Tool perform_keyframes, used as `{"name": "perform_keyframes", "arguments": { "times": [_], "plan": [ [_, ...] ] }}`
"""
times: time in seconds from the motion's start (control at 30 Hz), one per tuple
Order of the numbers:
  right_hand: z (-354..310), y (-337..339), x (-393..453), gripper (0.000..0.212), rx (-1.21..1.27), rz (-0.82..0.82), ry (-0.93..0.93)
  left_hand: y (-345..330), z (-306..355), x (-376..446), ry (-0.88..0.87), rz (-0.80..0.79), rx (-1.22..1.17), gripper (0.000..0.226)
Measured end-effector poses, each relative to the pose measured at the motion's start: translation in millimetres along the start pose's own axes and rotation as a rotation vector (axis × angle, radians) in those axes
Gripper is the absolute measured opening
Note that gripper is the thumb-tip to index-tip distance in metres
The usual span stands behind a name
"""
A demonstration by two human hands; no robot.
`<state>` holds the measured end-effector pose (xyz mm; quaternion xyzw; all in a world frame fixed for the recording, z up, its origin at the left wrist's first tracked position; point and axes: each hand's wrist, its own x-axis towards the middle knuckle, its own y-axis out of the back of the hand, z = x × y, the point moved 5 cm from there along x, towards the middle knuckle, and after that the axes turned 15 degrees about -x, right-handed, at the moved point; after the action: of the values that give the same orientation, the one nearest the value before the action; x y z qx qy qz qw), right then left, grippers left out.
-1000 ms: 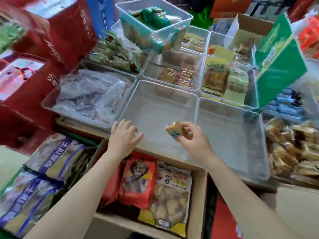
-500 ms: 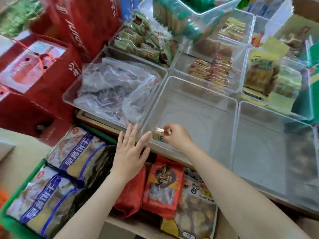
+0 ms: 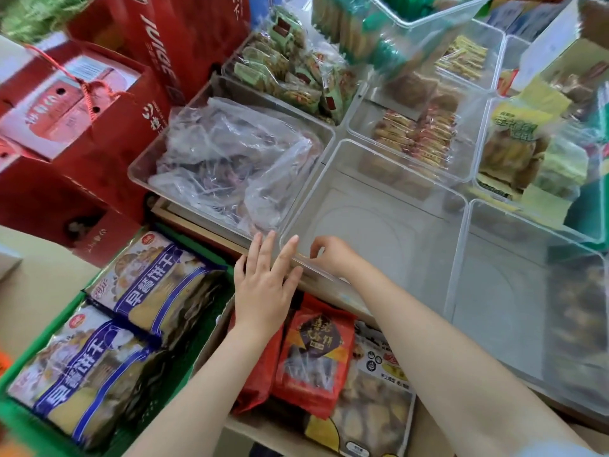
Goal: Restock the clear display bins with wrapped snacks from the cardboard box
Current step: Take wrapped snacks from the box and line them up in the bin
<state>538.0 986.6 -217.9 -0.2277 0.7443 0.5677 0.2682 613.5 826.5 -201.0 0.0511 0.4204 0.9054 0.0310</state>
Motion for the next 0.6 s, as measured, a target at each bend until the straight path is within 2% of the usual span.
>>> {"name": "perform_keyframes", "arguments": {
  "times": [0.13, 0.27, 0.37, 0.5, 0.6],
  "plan": [
    [0.3, 6.0, -5.6, 0.024, 0.001, -0.043, 0.012, -0.3, 7.5, 6.0, 0.079, -0.01, -0.017, 0.052],
    [6.6, 5.5, -16.2, 0.031, 0.083, -0.236, 0.044, -4.2, 6.7, 1.4, -0.007, -0.04, 0.064, 0.046],
    [17.2, 6.8, -30.5, 0.039, 0.075, -0.257, 0.064, 0.1, 7.3, 0.4, -0.002, -0.047, 0.05, 0.049],
    [43.8, 28.6, -66.2, 0.032, 0.232, 0.001, 0.093, 14.1, 32.0, 2.5, -0.002, -0.038, 0.013, 0.045],
    [86.6, 51.5, -136.4, 0.022, 0.344, 0.227, 0.11, 15.9, 83.0, -3.0, -0.125, -0.043, -0.091, 0.042]
  ]
}}
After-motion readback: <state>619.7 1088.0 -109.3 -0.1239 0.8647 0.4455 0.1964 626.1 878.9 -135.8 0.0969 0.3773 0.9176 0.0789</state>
